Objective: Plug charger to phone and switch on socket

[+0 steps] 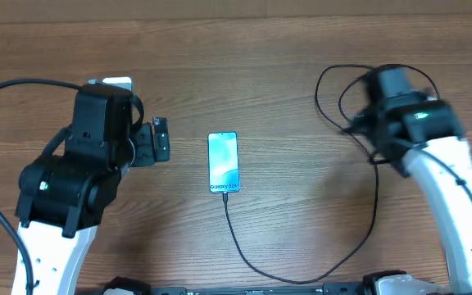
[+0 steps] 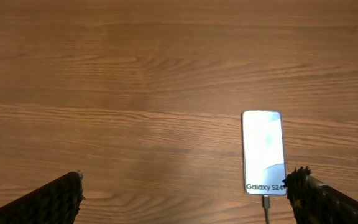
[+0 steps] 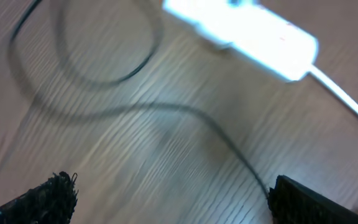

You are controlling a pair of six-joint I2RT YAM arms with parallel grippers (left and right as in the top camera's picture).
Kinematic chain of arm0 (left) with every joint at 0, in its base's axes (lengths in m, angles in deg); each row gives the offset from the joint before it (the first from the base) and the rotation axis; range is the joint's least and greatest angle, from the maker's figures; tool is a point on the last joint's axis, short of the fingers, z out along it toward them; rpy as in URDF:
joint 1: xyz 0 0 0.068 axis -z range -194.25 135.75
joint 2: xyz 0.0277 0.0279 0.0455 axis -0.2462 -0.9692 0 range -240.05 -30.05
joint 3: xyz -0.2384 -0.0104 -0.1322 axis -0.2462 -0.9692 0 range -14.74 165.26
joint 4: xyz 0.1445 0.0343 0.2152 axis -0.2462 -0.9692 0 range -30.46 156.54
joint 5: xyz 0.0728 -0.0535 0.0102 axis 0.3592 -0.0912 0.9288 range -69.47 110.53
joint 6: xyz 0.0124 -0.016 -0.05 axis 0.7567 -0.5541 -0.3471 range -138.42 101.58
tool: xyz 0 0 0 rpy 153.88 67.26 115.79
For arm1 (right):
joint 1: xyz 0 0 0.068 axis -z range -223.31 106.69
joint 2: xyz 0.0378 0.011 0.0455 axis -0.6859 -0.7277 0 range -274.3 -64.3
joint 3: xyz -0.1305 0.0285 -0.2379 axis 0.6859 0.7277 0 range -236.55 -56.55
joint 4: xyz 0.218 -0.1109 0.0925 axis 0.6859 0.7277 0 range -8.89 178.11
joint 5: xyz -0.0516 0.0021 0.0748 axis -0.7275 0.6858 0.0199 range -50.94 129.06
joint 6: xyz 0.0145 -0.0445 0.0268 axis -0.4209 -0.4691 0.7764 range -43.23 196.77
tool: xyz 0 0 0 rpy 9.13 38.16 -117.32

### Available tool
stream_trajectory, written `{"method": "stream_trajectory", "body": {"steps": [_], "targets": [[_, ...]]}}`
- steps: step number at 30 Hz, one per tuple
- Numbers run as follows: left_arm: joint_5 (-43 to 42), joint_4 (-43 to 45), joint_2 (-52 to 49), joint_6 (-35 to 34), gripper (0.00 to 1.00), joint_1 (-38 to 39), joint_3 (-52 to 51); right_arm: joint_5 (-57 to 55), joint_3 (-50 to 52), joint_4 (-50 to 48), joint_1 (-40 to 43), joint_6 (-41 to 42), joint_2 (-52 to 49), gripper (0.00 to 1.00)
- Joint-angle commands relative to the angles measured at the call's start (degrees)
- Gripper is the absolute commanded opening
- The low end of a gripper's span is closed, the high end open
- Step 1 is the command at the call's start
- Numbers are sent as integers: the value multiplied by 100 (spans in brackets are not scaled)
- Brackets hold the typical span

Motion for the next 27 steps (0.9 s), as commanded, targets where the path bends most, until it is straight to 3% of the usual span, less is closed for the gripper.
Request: {"method": "stream_trajectory", "body": {"steps": [1, 6, 10, 12, 16, 19, 27], "targets": [[229, -4, 37, -55, 100, -26, 13, 179, -114, -9, 883, 286, 155, 100], [229, -4, -57, -55, 100, -26, 11, 262, -114, -81, 1947, 280, 136, 100], [229, -4, -61, -55, 100, -26, 9, 251, -114, -149, 2321, 140, 118, 97], [232, -4, -61, -55, 100, -26, 9, 190, -111, -190, 2426, -57, 114, 80], [229, -4, -61, -57, 100, -26, 9, -70, -107, -273, 2559, -68, 114, 33], [229, -4, -39, -55, 100, -26, 9, -72, -15, -595, 2649, -68, 103, 4], [229, -4, 496, -57, 100, -28, 4, -409, 372, -1327, 2712, -74, -317, 4]]}}
